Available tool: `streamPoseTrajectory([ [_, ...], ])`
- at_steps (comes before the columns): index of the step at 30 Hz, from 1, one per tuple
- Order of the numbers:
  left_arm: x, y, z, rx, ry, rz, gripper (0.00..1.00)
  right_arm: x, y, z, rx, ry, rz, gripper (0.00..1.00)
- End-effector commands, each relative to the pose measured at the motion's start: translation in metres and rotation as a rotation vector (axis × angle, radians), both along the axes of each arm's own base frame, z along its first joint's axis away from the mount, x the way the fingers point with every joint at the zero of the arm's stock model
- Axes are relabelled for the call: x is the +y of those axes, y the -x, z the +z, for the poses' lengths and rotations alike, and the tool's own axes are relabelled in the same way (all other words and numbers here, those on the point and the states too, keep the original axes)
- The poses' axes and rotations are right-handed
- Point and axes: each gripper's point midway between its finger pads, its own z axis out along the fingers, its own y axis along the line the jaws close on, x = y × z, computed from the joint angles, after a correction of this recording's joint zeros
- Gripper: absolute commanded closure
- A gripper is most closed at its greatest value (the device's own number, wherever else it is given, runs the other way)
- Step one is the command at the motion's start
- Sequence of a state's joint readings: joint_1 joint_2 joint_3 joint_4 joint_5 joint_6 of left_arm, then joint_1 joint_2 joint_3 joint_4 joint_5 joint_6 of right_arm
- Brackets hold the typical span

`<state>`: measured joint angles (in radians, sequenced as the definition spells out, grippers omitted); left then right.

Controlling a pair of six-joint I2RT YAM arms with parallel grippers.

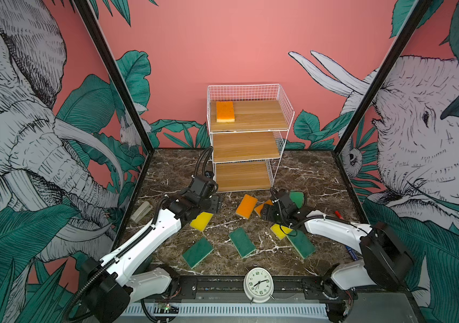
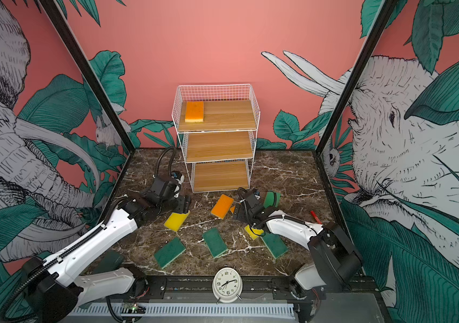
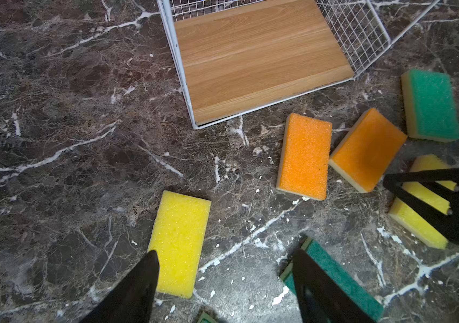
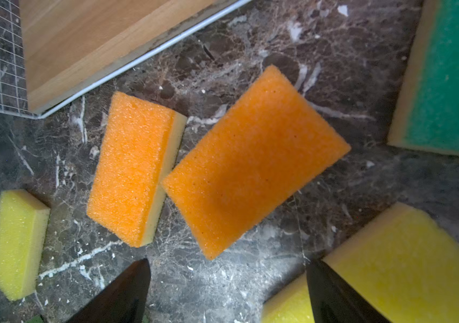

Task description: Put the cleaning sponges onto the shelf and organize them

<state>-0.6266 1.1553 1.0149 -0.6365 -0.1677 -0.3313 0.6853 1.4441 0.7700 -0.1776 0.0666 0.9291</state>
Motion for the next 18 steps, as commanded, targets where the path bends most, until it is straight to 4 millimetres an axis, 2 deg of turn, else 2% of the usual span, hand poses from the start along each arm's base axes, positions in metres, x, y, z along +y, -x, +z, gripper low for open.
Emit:
streamPoseTrajectory([
  [1,0.001,0.002,0.011,-0.028,0.04,0.012,0.24,0.009,-0.013,0.011,-0.036,-0.038,-0.02,0.1],
  [7,0.004,0.005,0.007,-0.031,0.049,0.019,0.24,0.016,-0.015,0.006,-0.003,-0.028,-0.082,0.11],
  [14,0.014,0.011,0.005,-0.046,0.023,0.026,0.23,0.001,-0.011,-0.002,0.05,0.091,-0.209,0.11],
  [18,0.015,0.013,0.004,-0.054,0.026,0.025,0.23,0.001,-0.013,-0.008,0.076,0.13,-0.256,0.14],
])
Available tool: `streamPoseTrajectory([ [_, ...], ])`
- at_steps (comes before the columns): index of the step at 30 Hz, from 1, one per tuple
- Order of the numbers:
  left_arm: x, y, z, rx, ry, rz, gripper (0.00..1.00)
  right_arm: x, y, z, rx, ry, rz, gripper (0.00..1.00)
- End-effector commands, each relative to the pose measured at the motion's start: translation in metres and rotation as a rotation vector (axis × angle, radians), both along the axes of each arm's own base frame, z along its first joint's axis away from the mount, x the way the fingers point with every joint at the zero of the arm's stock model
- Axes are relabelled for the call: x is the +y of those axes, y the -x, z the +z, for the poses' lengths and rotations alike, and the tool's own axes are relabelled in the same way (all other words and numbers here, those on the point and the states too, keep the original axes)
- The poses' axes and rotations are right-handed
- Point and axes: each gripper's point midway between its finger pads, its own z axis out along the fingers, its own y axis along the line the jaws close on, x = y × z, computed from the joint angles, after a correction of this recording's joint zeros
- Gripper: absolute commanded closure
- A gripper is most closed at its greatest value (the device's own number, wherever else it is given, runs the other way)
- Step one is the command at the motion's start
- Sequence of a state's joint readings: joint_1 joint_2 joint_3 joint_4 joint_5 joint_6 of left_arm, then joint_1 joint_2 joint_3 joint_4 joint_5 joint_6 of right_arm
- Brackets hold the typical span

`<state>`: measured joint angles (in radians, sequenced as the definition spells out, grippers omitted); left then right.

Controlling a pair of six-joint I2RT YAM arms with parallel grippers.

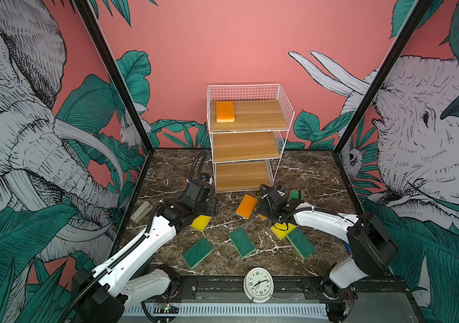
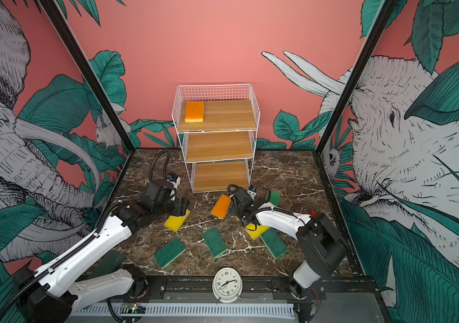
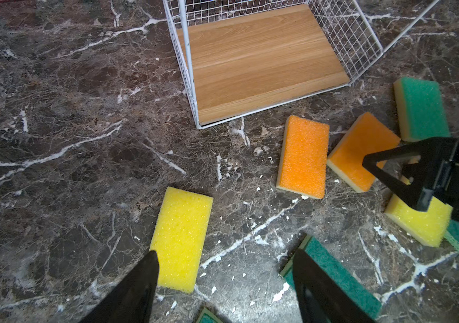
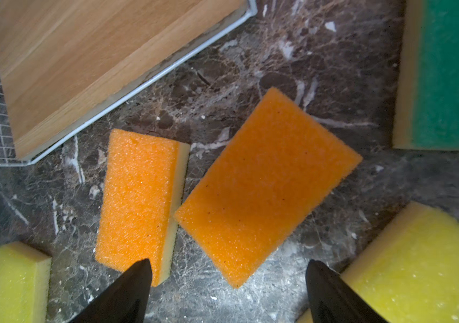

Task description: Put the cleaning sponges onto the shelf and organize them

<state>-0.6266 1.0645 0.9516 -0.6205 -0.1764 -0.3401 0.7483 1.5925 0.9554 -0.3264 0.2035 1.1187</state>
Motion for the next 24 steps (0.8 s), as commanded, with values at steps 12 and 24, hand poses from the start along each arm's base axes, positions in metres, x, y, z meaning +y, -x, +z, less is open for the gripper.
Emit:
streamPoseTrajectory([
  [12,0.002,0.004,-0.005,-0.018,0.008,-0.018,0.22,0.002,-0.006,-0.025,0.104,0.116,-0.13,0.13],
  [24,0.004,-0.001,-0.012,-0.009,-0.016,-0.014,0.2,0.005,-0.008,-0.044,0.177,0.186,-0.126,0.11],
])
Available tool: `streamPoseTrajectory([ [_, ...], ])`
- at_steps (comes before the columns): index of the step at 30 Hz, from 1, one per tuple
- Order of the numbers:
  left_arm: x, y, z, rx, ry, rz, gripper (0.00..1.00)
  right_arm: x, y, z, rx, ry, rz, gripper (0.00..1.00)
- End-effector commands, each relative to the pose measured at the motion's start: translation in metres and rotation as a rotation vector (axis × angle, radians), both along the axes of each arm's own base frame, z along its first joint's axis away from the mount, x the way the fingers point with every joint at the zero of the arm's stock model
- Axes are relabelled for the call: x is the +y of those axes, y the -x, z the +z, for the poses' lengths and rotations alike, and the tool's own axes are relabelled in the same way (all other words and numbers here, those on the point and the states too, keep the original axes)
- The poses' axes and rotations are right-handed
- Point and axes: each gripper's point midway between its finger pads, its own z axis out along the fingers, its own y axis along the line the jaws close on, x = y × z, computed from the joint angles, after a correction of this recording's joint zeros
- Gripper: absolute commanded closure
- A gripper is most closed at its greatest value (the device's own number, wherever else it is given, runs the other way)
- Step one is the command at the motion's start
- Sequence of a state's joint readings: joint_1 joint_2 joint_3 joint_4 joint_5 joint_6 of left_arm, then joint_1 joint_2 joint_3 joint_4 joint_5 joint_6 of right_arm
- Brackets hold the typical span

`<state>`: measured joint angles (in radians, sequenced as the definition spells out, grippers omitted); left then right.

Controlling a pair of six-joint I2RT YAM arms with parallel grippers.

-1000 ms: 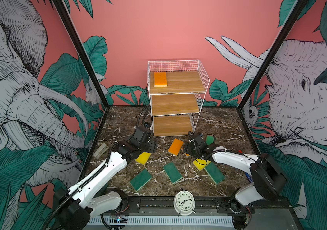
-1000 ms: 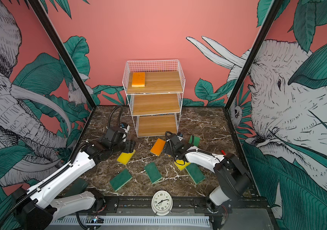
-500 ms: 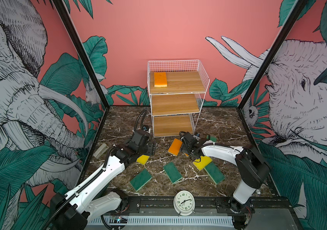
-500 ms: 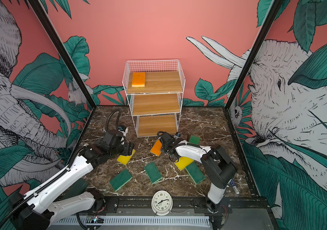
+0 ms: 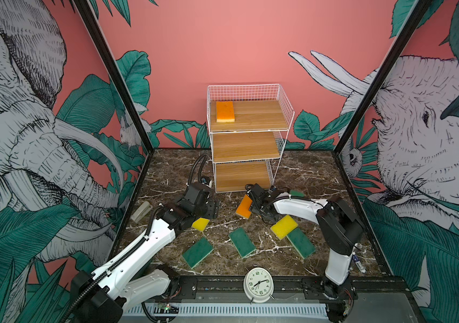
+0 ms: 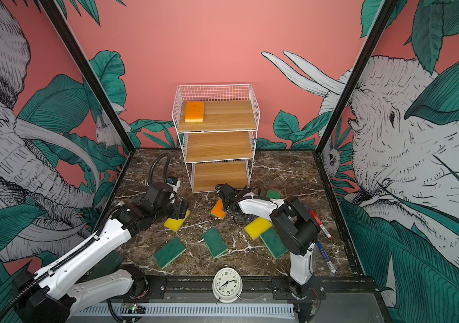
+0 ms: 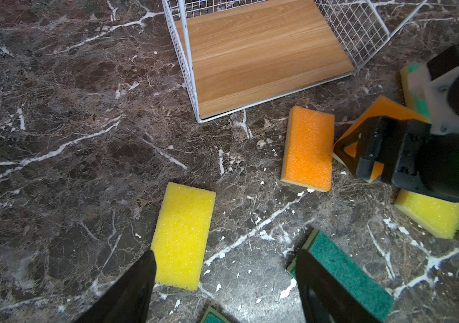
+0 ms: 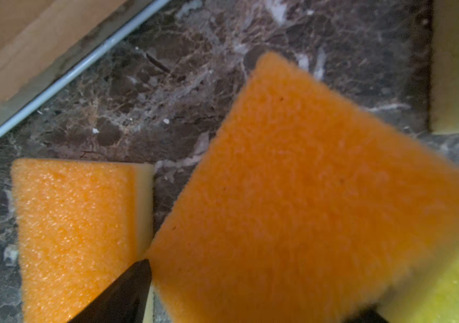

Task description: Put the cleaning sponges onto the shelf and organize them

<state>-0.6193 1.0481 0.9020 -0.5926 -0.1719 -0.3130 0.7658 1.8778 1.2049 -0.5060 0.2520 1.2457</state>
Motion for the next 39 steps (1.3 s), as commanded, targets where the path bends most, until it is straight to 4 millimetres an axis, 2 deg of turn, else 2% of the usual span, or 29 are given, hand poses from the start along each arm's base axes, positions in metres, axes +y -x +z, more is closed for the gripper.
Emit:
streamPoseTrajectory([
  [1,0.0,-0.003,-0.001,-0.007,0.006,0.001,0.2,-0.011,0.011,-0.006,0.053,0.071,-0.005,0.11],
  [8,-0.002,-0.006,-0.001,-0.006,0.017,0.003,0.2,-0.033,0.028,-0.003,0.065,0.105,-0.005,0.12],
  [16,0.001,-0.003,0.002,-0.008,0.025,0.009,0.2,-0.05,0.037,-0.002,0.104,0.132,0.025,0.12],
  [23,0.008,0.001,0.007,-0.022,0.026,0.033,0.2,-0.027,0.02,0.009,0.048,0.065,0.174,0.13],
  [30,0.009,0.003,0.009,-0.025,0.032,0.035,0.2,-0.024,0.013,0.008,0.058,0.044,0.194,0.1],
  [39,0.008,0.002,0.004,-0.013,0.026,0.034,0.2,-0.023,0.007,0.025,0.03,0.031,0.205,0.11],
])
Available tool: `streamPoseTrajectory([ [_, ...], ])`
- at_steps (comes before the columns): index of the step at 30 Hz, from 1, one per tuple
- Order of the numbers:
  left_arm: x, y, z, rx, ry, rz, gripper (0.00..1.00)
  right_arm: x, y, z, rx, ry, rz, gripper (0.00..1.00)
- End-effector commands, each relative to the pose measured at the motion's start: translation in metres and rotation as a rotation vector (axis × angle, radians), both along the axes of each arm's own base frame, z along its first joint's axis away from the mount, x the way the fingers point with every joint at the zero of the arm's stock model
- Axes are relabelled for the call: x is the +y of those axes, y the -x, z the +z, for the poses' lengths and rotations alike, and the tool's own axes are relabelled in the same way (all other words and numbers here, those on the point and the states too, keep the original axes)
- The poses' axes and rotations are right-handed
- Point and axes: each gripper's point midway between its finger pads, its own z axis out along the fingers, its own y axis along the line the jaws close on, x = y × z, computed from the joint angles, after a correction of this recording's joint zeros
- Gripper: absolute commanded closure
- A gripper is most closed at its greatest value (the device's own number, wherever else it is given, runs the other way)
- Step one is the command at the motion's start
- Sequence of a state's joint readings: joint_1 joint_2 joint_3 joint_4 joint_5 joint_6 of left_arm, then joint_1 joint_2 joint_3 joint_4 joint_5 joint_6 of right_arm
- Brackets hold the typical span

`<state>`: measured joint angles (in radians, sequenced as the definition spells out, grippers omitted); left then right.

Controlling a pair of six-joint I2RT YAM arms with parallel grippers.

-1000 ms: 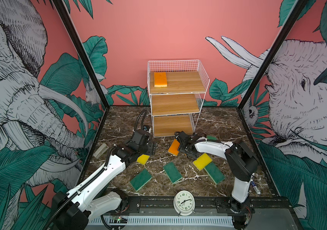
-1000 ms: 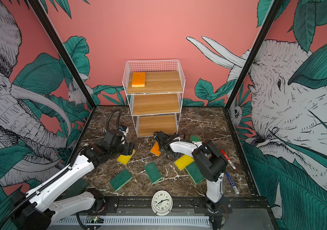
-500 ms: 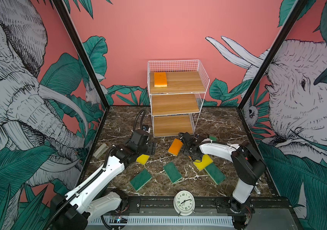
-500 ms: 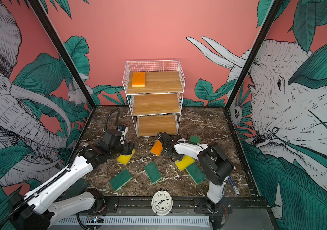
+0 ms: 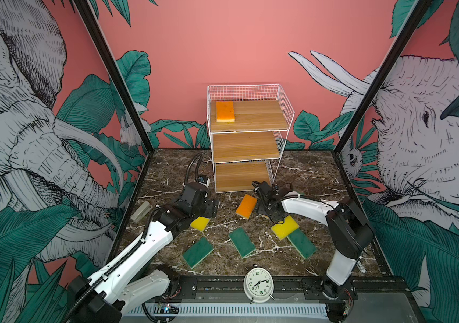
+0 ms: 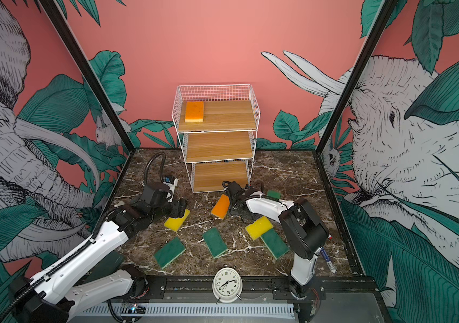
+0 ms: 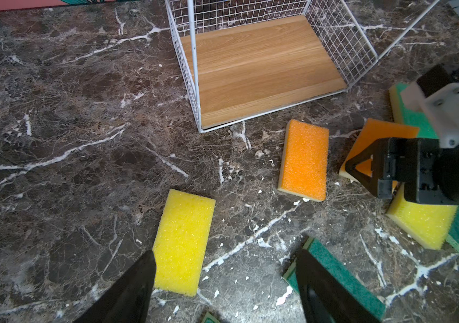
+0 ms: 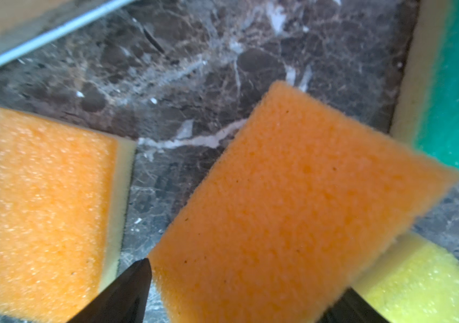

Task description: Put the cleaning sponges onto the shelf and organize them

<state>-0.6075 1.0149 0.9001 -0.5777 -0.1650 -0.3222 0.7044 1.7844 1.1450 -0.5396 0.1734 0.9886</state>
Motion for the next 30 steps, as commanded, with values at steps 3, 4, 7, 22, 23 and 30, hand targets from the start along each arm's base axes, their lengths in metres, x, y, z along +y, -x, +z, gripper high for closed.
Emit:
streamPoseTrajectory([
  [3,0.004,0.002,-0.009,0.026,-0.011,0.016,0.2,0.003,0.0,0.017,-0.012,-0.034,0.005,0.11],
  [4,0.004,0.002,-0.009,0.026,-0.011,0.015,0.2,0.002,0.001,0.017,-0.009,-0.035,0.001,0.11],
  [7,0.004,0.002,-0.01,0.03,-0.013,0.014,0.2,0.0,0.004,0.018,-0.003,-0.035,-0.005,0.1],
  [22,-0.001,0.002,-0.017,0.043,-0.002,-0.003,0.2,0.0,0.02,0.006,0.054,-0.079,-0.1,0.03],
  [23,-0.001,0.002,-0.016,0.039,-0.003,-0.003,0.2,0.0,0.02,0.007,0.047,-0.079,-0.111,0.02],
  [30,0.0,0.002,-0.013,0.025,-0.006,-0.015,0.19,0.01,0.014,0.01,0.002,-0.118,-0.179,0.01],
])
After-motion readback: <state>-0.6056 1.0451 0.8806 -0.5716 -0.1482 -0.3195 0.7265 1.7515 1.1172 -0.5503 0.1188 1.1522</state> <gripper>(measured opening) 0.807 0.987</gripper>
